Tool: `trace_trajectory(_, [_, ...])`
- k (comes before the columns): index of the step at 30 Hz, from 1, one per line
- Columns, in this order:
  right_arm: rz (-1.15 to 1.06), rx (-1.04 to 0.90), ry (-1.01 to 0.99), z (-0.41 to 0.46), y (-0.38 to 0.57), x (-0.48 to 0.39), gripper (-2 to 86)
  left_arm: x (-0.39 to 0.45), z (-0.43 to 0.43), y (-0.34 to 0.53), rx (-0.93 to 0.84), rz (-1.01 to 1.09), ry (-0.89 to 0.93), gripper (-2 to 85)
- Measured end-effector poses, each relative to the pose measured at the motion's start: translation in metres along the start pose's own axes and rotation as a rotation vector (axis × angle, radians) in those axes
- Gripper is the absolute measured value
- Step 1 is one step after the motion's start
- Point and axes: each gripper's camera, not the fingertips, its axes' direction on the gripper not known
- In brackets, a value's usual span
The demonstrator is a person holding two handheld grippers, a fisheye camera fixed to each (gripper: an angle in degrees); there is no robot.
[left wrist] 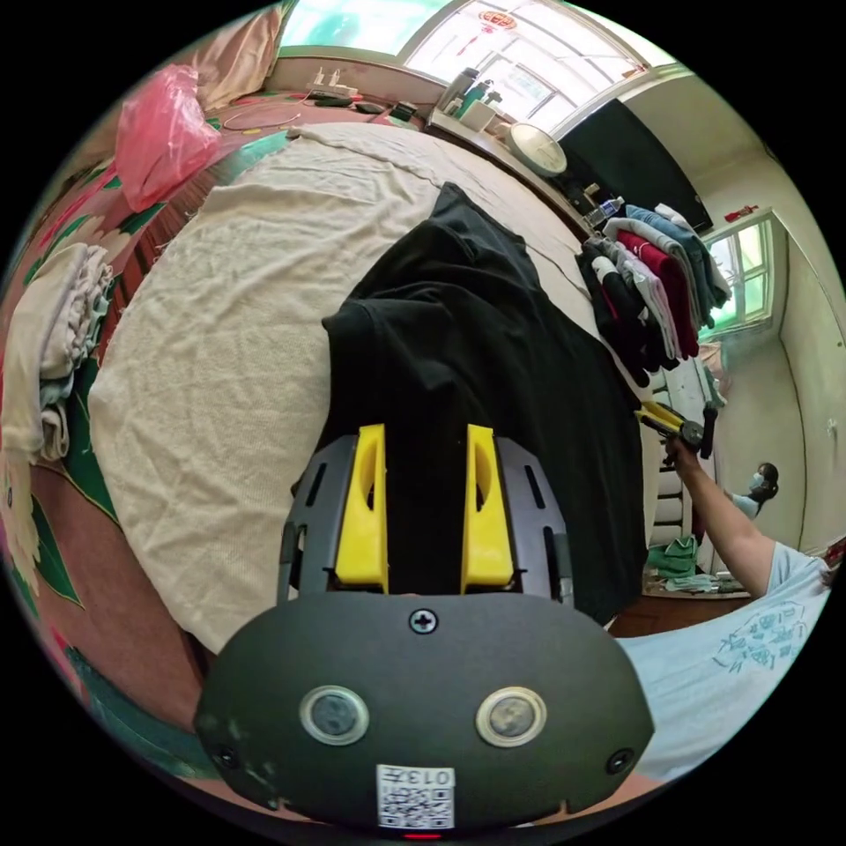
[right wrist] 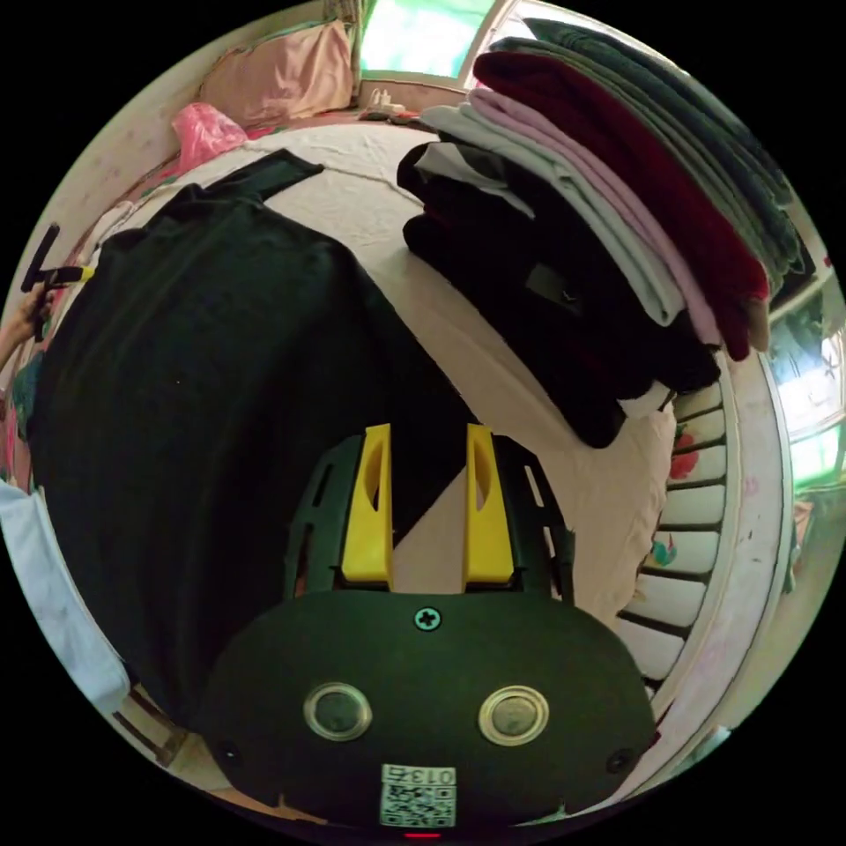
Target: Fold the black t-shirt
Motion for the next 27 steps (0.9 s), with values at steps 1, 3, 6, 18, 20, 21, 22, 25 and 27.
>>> trace_trajectory(1, [-0.015,-0.005,-0.007,0.002,-0.004,0.001,11.6,0.001,0.002,-0.002,0.002,-0.018,0.002,12.8])
trace_trajectory(3, [-0.039,0.008,-0.011,0.003,-0.018,0.008,8.8,0.002,0.003,-0.005,0.006,-0.028,0.004,12.3])
trace_trajectory(6, [-0.045,0.009,0.006,-0.001,-0.035,0.019,3.5,0.004,0.004,-0.011,-0.005,-0.03,-0.01,10.9])
trace_trajectory(18, [0.187,-0.12,0.02,0.004,-0.132,0.069,2.5,0.014,-0.005,-0.034,-0.049,-0.061,-0.126,6.5])
trace_trajectory(20, [0.263,-0.098,-0.044,0.004,-0.134,0.075,3.7,0.005,-0.019,-0.029,-0.005,-0.133,-0.142,6.3])
trace_trajectory(21, [0.295,-0.062,-0.07,0.0,-0.134,0.079,6.6,0.002,-0.025,-0.027,0.017,-0.145,-0.139,6.5])
trace_trajectory(22, [0.311,-0.05,-0.079,-0.003,-0.134,0.081,8.1,-0.003,-0.036,-0.025,0.063,-0.171,-0.129,6.9])
trace_trajectory(25, [0.407,0.015,-0.122,-0.025,-0.133,0.09,11.6,-0.007,-0.058,-0.034,0.141,-0.14,-0.107,8.0])
trace_trajectory(27, [0.446,0.135,-0.086,-0.051,-0.142,0.078,11.7,-0.003,-0.061,-0.052,0.128,-0.081,-0.127,8.7])
